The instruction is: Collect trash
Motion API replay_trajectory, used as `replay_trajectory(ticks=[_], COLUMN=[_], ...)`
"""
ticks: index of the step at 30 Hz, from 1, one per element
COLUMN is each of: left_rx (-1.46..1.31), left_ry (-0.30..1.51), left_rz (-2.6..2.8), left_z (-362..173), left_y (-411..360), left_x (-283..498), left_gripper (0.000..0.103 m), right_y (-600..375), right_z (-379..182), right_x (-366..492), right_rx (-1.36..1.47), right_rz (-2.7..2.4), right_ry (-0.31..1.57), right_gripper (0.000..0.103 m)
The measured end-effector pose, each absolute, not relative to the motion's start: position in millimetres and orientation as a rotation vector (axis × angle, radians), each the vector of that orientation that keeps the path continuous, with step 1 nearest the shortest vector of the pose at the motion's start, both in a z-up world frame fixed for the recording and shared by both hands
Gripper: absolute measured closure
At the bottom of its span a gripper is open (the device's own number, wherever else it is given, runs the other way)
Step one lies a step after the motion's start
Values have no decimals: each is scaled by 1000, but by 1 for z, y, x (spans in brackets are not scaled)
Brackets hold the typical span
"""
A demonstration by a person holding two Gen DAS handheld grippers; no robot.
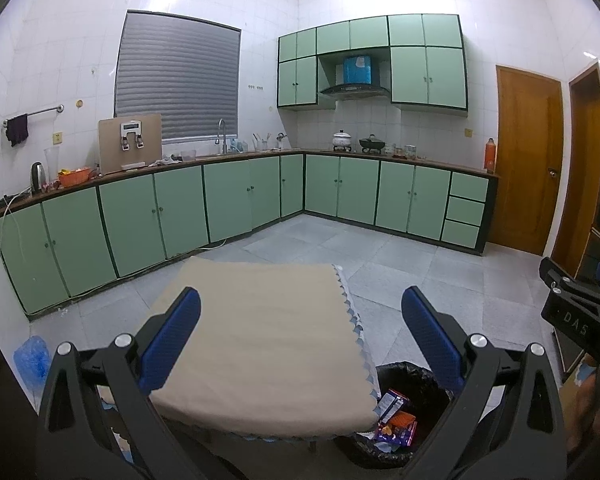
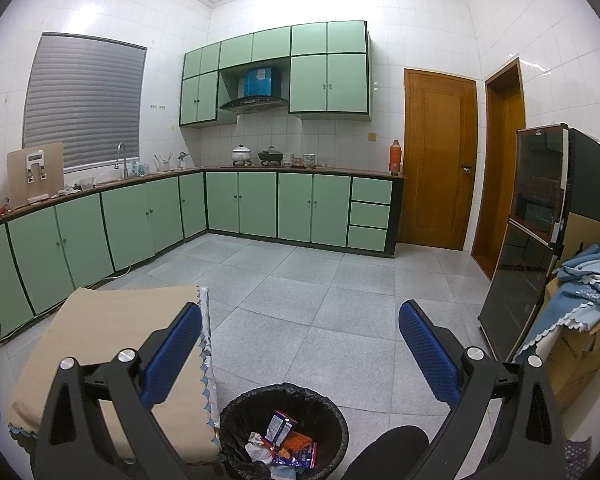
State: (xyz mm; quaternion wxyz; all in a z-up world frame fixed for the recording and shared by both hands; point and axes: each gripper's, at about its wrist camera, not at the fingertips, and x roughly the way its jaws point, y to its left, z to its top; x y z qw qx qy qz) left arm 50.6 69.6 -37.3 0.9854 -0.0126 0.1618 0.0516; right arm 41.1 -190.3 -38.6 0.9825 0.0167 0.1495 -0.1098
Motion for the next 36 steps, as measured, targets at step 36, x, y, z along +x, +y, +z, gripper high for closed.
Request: replay_trajectory(ticks=[36], left_rx=[-15], left_ry=[317], left_rz=[96], left_z=[-38], left_y=[70], left_x=[44], left_gripper=[6], right_y=[-193], right_z=[-36], right_x=[39], right_rx=[32], right_rz=[-225], right_ry=[295], right_gripper=[6])
